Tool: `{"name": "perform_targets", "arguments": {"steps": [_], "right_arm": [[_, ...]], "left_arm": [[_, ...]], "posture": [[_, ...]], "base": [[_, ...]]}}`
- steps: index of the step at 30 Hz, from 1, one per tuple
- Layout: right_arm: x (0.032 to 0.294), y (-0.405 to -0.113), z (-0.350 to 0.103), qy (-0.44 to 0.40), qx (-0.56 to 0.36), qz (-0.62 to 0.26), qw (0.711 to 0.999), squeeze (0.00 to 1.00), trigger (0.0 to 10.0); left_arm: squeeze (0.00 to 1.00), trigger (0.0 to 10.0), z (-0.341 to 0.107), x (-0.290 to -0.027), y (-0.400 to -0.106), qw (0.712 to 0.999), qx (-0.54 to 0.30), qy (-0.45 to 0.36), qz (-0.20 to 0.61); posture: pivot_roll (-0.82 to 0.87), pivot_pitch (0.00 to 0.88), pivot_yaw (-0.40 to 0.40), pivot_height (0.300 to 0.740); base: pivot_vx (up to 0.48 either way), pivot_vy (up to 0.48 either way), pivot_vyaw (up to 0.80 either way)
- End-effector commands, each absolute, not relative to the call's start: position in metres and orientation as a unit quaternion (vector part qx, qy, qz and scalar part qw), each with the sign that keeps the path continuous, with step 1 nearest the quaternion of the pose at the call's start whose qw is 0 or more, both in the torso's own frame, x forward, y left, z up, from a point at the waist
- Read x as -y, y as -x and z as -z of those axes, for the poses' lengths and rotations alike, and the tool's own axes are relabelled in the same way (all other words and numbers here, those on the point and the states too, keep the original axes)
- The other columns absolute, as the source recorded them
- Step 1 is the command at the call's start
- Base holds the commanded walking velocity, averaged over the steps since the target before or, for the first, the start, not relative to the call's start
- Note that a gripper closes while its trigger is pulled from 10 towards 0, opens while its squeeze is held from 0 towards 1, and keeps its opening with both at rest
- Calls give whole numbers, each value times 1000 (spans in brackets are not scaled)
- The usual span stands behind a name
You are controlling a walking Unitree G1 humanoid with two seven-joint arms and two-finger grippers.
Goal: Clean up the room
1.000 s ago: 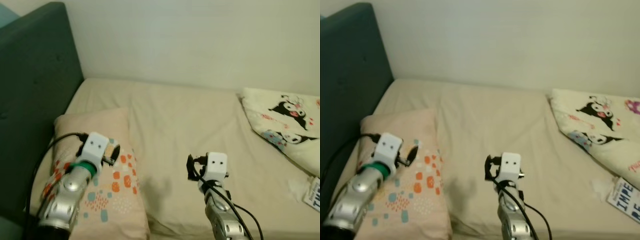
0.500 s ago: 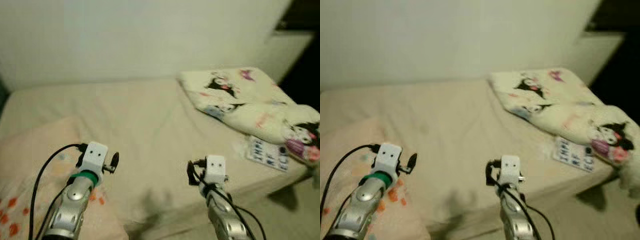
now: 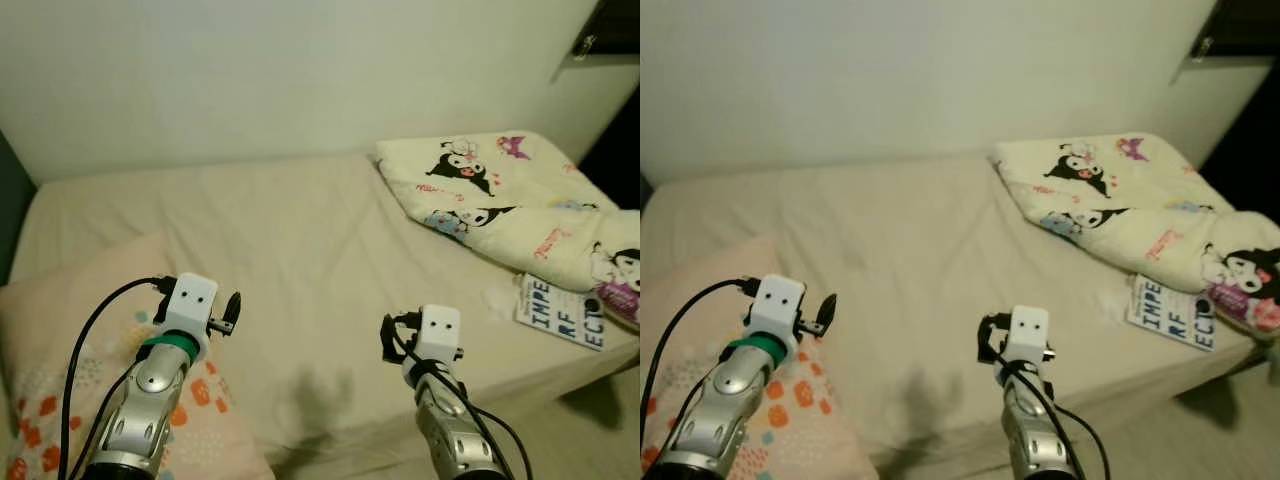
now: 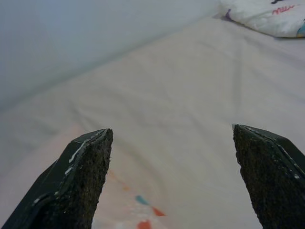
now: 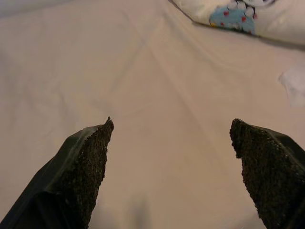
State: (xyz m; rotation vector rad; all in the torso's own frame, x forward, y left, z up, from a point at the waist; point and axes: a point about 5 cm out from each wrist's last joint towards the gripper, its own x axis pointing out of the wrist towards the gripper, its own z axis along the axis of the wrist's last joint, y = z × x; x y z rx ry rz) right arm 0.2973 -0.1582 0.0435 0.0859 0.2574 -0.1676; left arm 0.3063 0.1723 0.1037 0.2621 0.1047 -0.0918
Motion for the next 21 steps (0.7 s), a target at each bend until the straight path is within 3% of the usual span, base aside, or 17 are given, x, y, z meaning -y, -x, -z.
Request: {"name": "perform_targets", "arguments": {"steps": [1,8,12,14,21], "right_arm": [[161,-295,-39,-52,-134,100,985,0,10000],[164,-297,-43,-32,-123,102,987,0,10000],[165,-296,-49,-11,-107,95,990,0,10000],[169,-292,-46,-26,-109,114,987,0,10000],[170,-289,-45,-32,-105,118,987,0,10000]], "left_arm": [[0,10000,-103,-171,-307,987,-60,-139,56],[0,10000,-111,-167,-316,983,-59,-162,68],[0,10000,-119,-168,-321,983,-55,-161,64],[0,10000,-105,-173,-319,989,-69,-123,44],[0,10000,-93,-177,-313,991,-68,-111,28]], "posture": [[152,0,121,740],[158,0,182,740],[160,0,169,740],[125,0,146,740],[98,0,80,740]], "base": [[0,0,0],[0,0,0],[0,0,0],[0,0,0],[0,0,0]]}}
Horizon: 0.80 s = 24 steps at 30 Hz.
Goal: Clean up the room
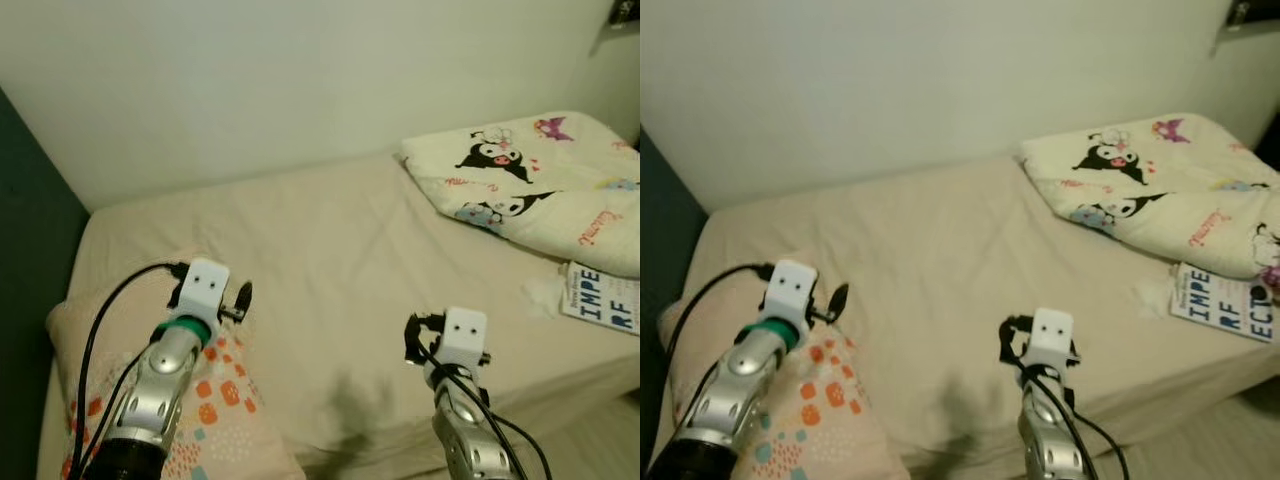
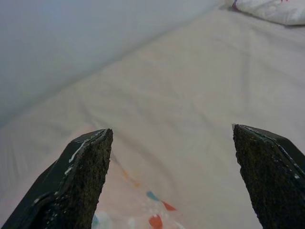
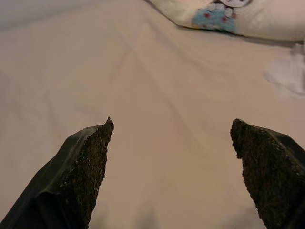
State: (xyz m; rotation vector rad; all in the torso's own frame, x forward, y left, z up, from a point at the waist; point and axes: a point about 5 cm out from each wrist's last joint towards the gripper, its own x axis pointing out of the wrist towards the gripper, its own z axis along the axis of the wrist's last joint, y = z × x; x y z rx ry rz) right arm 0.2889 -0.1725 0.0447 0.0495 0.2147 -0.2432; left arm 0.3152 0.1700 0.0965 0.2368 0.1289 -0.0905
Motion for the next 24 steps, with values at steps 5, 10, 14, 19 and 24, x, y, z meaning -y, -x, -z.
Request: {"name": "perform_targets", "arguments": {"steps": [5,10,14,19,24], "right_arm": [[169,-289,-42,-31,-114,113,987,0,10000],[160,-291,-39,-31,-120,100,987,0,10000],[158,-289,-39,-34,-120,99,987,0,10000],[158,-288,-38,-32,-123,96,987,0,10000],[160,-288,-37,-32,-124,97,987,0,10000]], "left_arm": [[0,10000,-93,-178,-314,992,-70,-107,21],[0,10000,-92,-180,-313,990,-64,-126,30],[0,10000,-91,-180,-311,990,-64,-122,31],[0,10000,-91,-179,-311,990,-65,-121,30],[0,10000,-90,-178,-310,990,-65,-120,28]], "posture": [[109,0,71,740],[117,0,63,740],[117,0,64,740],[118,0,61,740],[120,0,62,740]], "base": [[0,0,0],[0,0,0],[0,0,0],[0,-116,0],[0,-298,0]]}}
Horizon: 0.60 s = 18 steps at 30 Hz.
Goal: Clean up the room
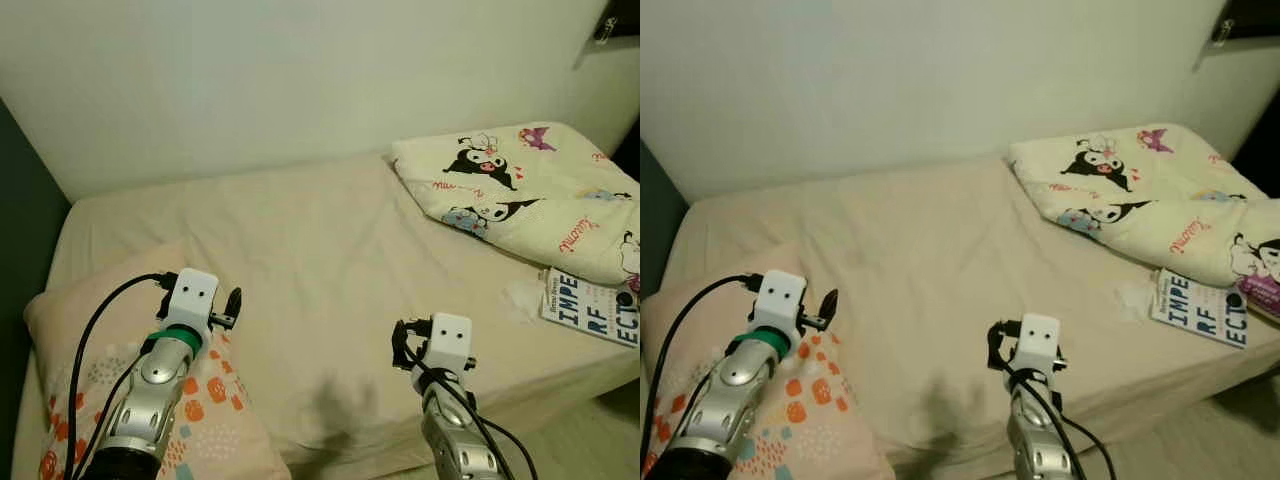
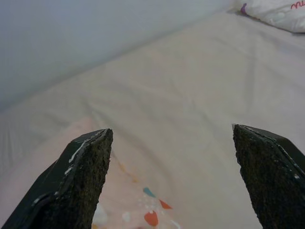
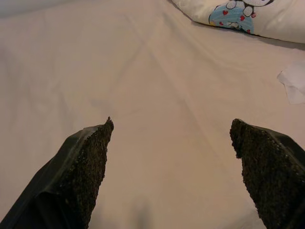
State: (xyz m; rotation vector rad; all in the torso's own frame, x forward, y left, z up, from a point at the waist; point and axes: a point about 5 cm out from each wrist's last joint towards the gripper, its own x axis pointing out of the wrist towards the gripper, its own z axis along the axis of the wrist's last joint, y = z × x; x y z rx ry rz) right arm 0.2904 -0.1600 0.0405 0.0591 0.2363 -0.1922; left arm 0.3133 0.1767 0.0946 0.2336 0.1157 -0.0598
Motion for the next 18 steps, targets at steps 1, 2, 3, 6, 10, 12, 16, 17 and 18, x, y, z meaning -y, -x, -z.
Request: {"name": "perform_targets", "arguments": {"steps": [1,2,3,6,10,12,16,17,18], "right_arm": [[160,-288,-36,-32,-124,97,987,0,10000],[160,-288,-36,-32,-125,97,987,0,10000],[160,-288,-36,-32,-125,97,987,0,10000],[160,-288,-37,-30,-125,96,987,0,10000],[160,-288,-37,-28,-125,94,987,0,10000],[160,-288,-37,-27,-125,92,987,0,10000],[160,-288,-37,-27,-126,92,987,0,10000],[160,-288,-37,-26,-126,91,988,0,10000],[159,-288,-37,-26,-126,90,988,0,10000]], "left_arm": [[0,10000,-90,-178,-310,990,-65,-119,28],[0,10000,-90,-178,-310,990,-65,-119,28],[0,10000,-90,-178,-310,990,-65,-119,28],[0,10000,-88,-177,-309,990,-67,-119,28],[0,10000,-86,-176,-306,990,-70,-118,29],[0,10000,-86,-176,-305,990,-71,-117,28],[0,10000,-85,-176,-304,990,-72,-116,28],[0,10000,-85,-177,-304,990,-72,-116,27],[0,10000,-85,-177,-303,990,-71,-117,25]], "posture": [[120,0,62,740],[120,0,62,740],[120,0,62,740],[122,0,55,740],[123,0,50,740],[124,0,47,740],[124,0,47,740],[123,0,45,740],[124,0,44,740]], "base": [[0,-304,0],[0,-304,0],[0,-304,0],[0,-304,0],[0,-302,0],[0,-300,0],[0,-300,0],[0,-300,0],[0,-300,0]]}}
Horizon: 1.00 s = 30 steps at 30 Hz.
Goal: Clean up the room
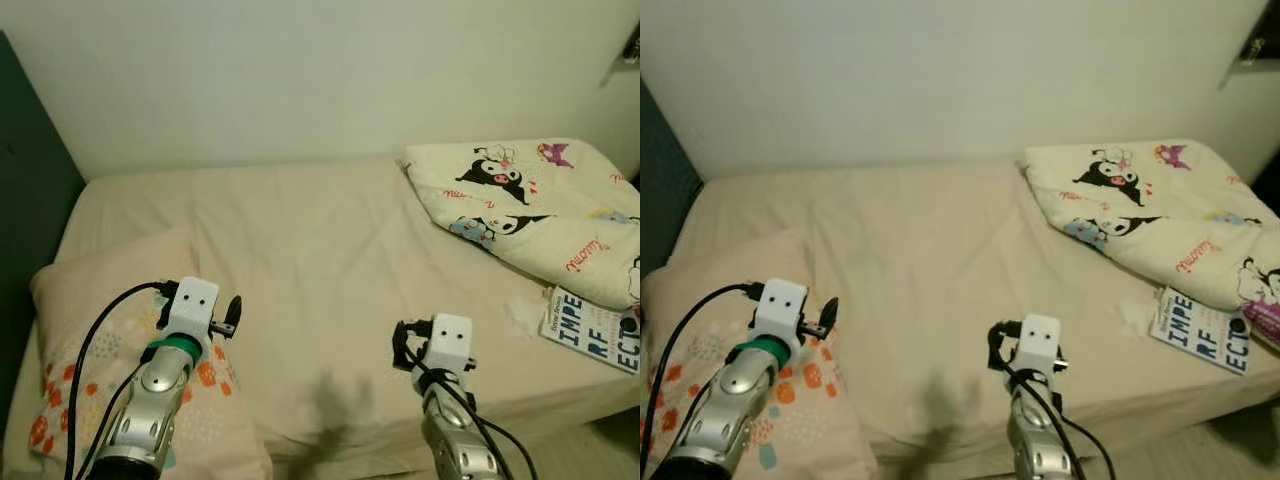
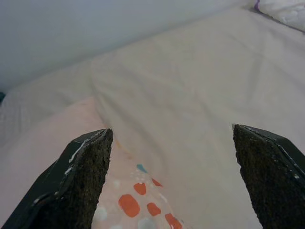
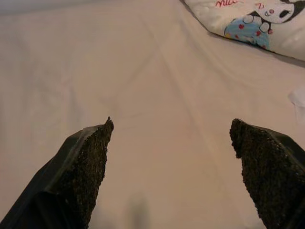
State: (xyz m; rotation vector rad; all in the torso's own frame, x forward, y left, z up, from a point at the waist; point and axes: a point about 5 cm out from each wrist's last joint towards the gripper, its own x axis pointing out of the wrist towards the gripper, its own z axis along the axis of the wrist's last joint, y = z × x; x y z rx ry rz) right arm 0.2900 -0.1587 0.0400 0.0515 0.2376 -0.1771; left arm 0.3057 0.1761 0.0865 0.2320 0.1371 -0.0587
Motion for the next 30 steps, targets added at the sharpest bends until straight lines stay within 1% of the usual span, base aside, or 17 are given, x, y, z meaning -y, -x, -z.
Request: {"name": "perform_targets", "arguments": {"steps": [1,30], "right_arm": [[159,-288,-37,-26,-126,90,988,0,10000],[159,-288,-36,-18,-132,78,988,0,10000]], "left_arm": [[0,10000,-85,-177,-303,990,-71,-117,25],[0,10000,-83,-179,-300,991,-73,-115,16]], "posture": [[124,0,44,740],[119,0,26,740]], "base": [[0,-300,0],[0,-302,0]]}}
